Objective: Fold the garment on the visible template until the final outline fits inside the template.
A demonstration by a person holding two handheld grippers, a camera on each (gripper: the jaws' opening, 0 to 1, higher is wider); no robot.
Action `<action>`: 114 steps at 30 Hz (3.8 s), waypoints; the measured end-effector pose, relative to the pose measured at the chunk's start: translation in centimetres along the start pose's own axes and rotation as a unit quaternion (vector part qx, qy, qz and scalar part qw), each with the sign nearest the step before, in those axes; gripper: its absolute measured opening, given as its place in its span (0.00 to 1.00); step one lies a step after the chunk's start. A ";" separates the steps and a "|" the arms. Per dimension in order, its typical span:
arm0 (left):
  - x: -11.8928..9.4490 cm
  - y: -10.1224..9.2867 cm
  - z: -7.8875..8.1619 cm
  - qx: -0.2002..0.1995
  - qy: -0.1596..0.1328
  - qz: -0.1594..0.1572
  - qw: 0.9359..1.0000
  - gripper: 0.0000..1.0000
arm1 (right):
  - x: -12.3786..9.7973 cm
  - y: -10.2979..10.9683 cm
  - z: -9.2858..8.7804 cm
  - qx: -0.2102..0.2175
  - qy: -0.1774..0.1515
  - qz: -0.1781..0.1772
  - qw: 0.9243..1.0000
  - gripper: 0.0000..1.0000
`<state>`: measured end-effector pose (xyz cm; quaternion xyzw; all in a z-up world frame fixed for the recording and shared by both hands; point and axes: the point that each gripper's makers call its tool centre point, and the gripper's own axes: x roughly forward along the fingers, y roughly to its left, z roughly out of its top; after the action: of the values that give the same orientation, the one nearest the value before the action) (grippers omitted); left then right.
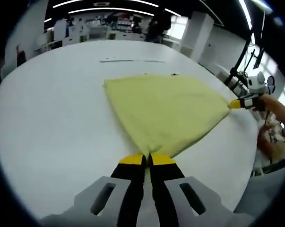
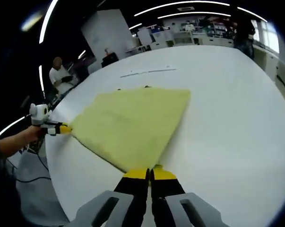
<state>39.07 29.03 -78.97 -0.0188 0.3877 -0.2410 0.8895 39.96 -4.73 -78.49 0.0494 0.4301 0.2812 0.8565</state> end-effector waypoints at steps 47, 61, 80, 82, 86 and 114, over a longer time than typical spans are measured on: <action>-2.6 -2.8 -3.0 0.036 -0.010 0.009 0.999 0.09 | -3.2 0.7 -3.6 -0.016 -0.007 -0.018 1.000 0.08; -4.2 -4.3 0.8 0.020 -0.085 -0.012 0.996 0.43 | -4.1 2.8 -1.0 -0.059 -0.055 0.000 0.997 0.57; -7.3 -6.5 2.9 0.080 -0.136 -0.010 0.987 0.91 | -7.2 7.0 1.5 -0.128 -0.137 0.008 0.982 0.99; -7.5 -6.3 2.9 0.081 -0.140 -0.004 0.987 0.96 | -7.7 7.4 1.6 -0.132 -0.144 0.009 0.981 0.99; -7.8 -6.0 3.0 0.088 -0.146 0.000 0.985 0.99 | -8.3 8.3 1.9 -0.132 -0.160 0.020 0.978 0.99; -9.0 -5.7 2.4 0.102 -0.146 0.015 0.984 0.99 | -9.1 8.5 1.1 -0.143 -0.177 0.011 0.974 0.99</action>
<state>33.14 27.63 -69.85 0.0425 0.2269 -0.2607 0.9374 32.79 -2.18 -68.60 -0.0198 0.2267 0.3358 0.9140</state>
